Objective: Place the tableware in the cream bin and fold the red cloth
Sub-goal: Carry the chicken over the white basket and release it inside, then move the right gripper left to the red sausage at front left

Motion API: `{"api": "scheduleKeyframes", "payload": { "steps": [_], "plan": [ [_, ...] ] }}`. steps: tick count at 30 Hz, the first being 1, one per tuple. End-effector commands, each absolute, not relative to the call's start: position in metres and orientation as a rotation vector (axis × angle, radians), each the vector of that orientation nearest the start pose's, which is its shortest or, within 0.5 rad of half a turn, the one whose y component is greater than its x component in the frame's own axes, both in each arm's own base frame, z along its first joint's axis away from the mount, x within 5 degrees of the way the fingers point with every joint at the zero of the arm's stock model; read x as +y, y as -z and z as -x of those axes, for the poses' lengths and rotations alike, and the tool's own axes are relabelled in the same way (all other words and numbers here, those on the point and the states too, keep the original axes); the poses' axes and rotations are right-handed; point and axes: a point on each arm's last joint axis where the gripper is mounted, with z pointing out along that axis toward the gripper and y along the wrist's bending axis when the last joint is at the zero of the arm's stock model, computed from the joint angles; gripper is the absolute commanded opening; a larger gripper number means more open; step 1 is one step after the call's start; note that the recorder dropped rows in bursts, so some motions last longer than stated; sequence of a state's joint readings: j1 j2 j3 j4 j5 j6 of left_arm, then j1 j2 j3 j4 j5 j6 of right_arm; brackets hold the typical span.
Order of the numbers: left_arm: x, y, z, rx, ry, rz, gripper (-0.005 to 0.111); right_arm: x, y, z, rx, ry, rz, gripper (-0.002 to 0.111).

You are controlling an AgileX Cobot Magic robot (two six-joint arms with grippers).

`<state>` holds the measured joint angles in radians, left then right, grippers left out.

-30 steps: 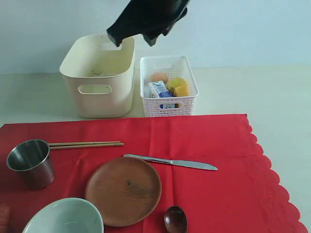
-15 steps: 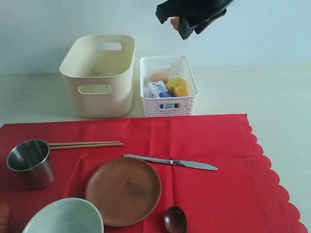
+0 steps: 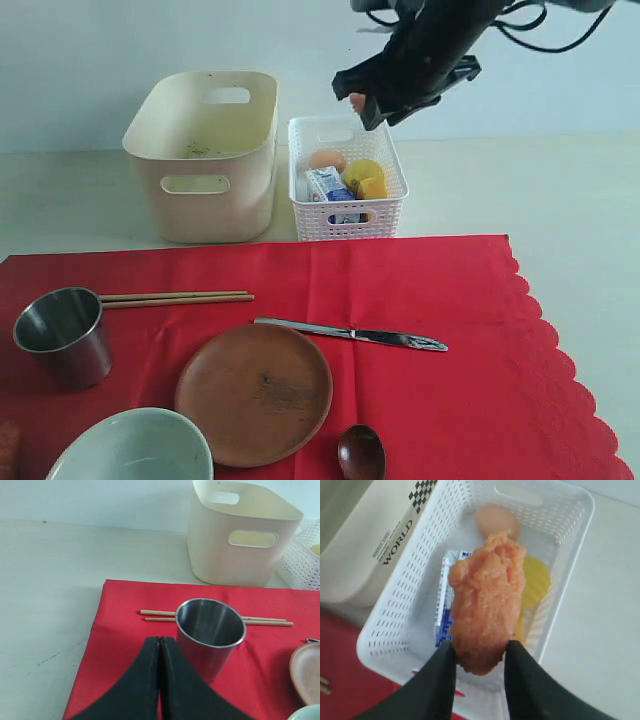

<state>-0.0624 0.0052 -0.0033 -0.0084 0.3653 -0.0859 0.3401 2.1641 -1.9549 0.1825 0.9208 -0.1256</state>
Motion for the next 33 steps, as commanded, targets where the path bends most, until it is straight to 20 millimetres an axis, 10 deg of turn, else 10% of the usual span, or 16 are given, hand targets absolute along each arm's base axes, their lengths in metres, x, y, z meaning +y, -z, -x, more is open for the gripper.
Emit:
{"api": "scheduleKeyframes", "payload": {
  "steps": [1, 12, 18, 22, 33],
  "plan": [
    [-0.003, -0.181, -0.053, 1.841, 0.110, 0.029, 0.000, 0.182, -0.221, -0.472, 2.512, -0.360, 0.504, 0.000],
    [-0.003, -0.181, -0.053, 1.841, 0.110, 0.029, 0.000, 0.188, -0.161, -0.488, 2.519, -0.348, 0.530, 0.002],
    [-0.003, -0.181, -0.053, 1.841, 0.110, 0.029, 0.000, 0.188, -0.161, -0.489, 2.511, -0.346, 0.528, 0.048],
    [-0.003, -0.181, -0.053, 1.841, 0.110, 0.029, 0.000, 0.187, -0.179, -0.486, 2.488, -0.346, 0.550, 0.076],
    [-0.003, -0.181, -0.053, 1.841, 0.110, 0.029, 0.000, 0.183, -0.273, -0.442, 2.515, -0.487, 0.650, 0.074]
  ]
}}
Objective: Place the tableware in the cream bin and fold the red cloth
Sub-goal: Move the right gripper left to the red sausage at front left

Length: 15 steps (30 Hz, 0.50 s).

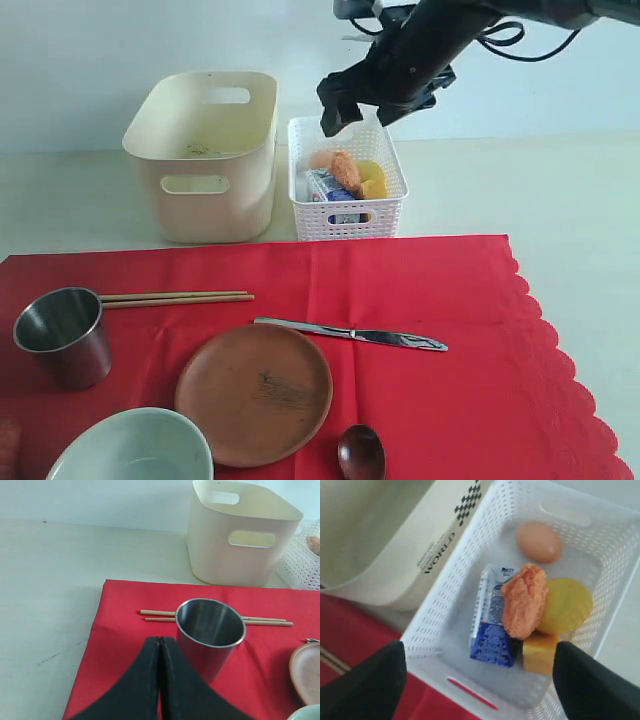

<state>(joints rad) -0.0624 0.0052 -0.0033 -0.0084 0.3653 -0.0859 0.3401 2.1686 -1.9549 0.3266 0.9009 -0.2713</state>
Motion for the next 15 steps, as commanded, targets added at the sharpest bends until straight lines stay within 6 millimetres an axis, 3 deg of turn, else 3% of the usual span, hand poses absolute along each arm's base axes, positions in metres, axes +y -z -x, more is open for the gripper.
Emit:
{"api": "scheduleKeyframes", "payload": {
  "steps": [1, 4, 7, 15],
  "plan": [
    [-0.003, -0.181, -0.053, 1.841, 0.110, 0.029, 0.000, 0.183, -0.277, -0.439, 2.518, -0.490, 0.658, 0.073],
    [-0.003, -0.181, -0.053, 1.841, 0.110, 0.029, 0.000, 0.183, -0.290, -0.428, 2.541, -0.542, 0.677, 0.073],
    [-0.003, -0.181, -0.053, 1.841, 0.110, 0.029, 0.000, 0.195, -0.302, -0.414, 2.535, -0.568, 0.734, 0.073],
    [-0.003, -0.181, -0.053, 1.841, 0.110, 0.029, 0.000, 0.278, -0.308, -0.353, 2.489, -0.556, 1.082, 0.073]
  ]
}}
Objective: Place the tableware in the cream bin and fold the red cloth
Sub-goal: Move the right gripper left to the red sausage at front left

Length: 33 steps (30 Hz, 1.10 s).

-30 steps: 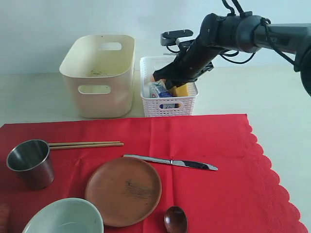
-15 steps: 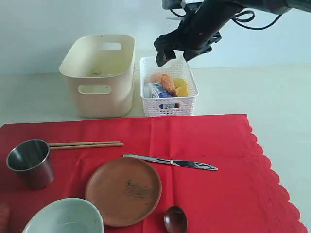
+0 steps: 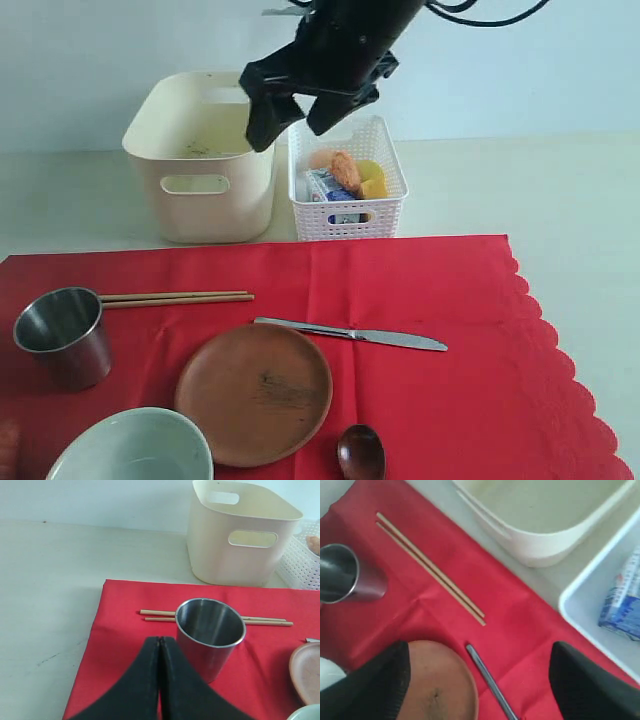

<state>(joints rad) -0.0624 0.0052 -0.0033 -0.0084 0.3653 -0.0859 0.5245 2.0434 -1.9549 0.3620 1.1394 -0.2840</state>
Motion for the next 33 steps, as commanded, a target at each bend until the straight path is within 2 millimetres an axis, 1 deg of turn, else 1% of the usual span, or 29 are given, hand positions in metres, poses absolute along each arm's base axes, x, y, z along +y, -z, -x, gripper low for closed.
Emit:
{"api": "scheduleKeyframes", "payload": {
  "steps": [1, 2, 4, 11, 18, 22, 25, 27, 33],
  "plan": [
    [-0.003, -0.181, -0.053, 1.841, 0.110, 0.029, 0.000, 0.285, -0.308, -0.347, 2.481, -0.562, 1.107, 0.073],
    [-0.003, -0.181, -0.053, 1.841, 0.110, 0.029, 0.000, 0.296, -0.308, -0.338, 2.467, -0.569, 1.150, 0.073],
    [-0.003, -0.181, -0.053, 1.841, 0.110, 0.029, 0.000, 0.308, -0.308, -0.327, 2.453, -0.572, 1.193, 0.073],
    [-0.003, -0.181, -0.053, 1.841, 0.110, 0.029, 0.000, 0.343, -0.308, -0.293, 2.397, -0.580, 1.296, 0.073],
    [-0.003, -0.181, -0.053, 1.841, 0.110, 0.029, 0.000, 0.379, -0.304, -0.249, 2.338, -0.591, 1.441, 0.073],
    [-0.003, -0.181, -0.053, 1.841, 0.110, 0.029, 0.000, 0.398, -0.293, -0.227, 2.321, -0.535, 1.503, 0.073],
    [-0.003, -0.181, -0.053, 1.841, 0.110, 0.029, 0.000, 0.411, -0.278, -0.213, 2.324, -0.482, 1.552, 0.073],
    [-0.003, -0.181, -0.053, 1.841, 0.110, 0.029, 0.000, 0.420, -0.269, -0.205, 2.325, -0.479, 1.577, 0.073],
    [-0.003, -0.181, -0.053, 1.841, 0.110, 0.029, 0.000, 0.442, -0.237, -0.189, 2.320, -0.480, 1.628, 0.073]
  ]
}}
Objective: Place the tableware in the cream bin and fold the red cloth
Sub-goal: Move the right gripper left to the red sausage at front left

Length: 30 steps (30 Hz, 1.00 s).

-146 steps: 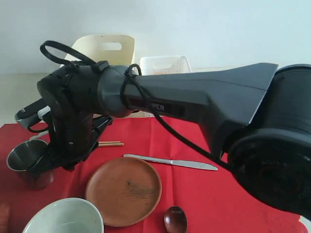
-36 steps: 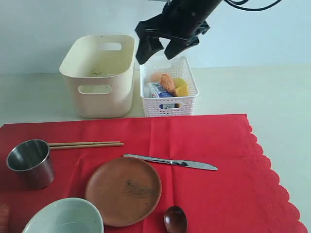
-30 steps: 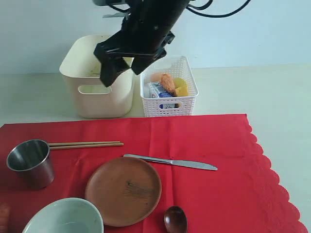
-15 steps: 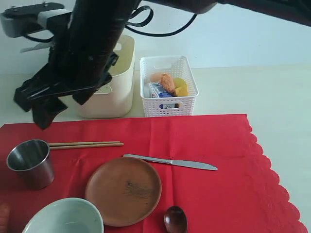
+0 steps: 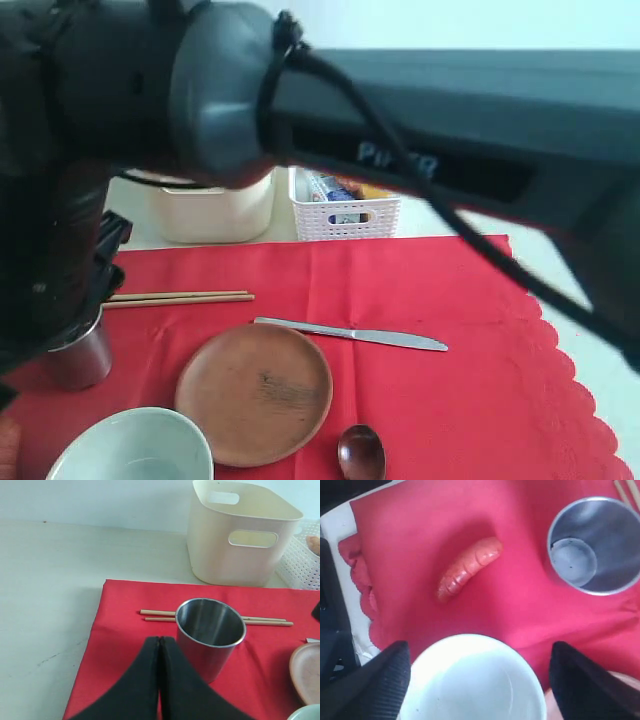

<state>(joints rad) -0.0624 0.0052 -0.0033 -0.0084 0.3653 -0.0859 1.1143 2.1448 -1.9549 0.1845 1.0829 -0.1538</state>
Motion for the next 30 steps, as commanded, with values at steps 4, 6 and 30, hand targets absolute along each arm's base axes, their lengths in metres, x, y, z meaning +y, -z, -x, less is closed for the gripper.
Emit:
{"api": "scheduleKeyframes", "payload": {
  "steps": [4, 6, 30],
  "plan": [
    [-0.003, -0.181, -0.053, 1.841, 0.110, 0.029, 0.000, 0.452, -0.220, -0.184, 2.333, -0.503, 1.618, 0.073],
    [-0.003, -0.181, -0.053, 1.841, 0.110, 0.029, 0.000, 0.457, -0.214, -0.181, 2.333, -0.522, 1.617, 0.073],
    [-0.003, -0.181, -0.053, 1.841, 0.110, 0.029, 0.000, 0.469, -0.182, -0.177, 2.296, -0.458, 1.652, 0.073]
  ]
}}
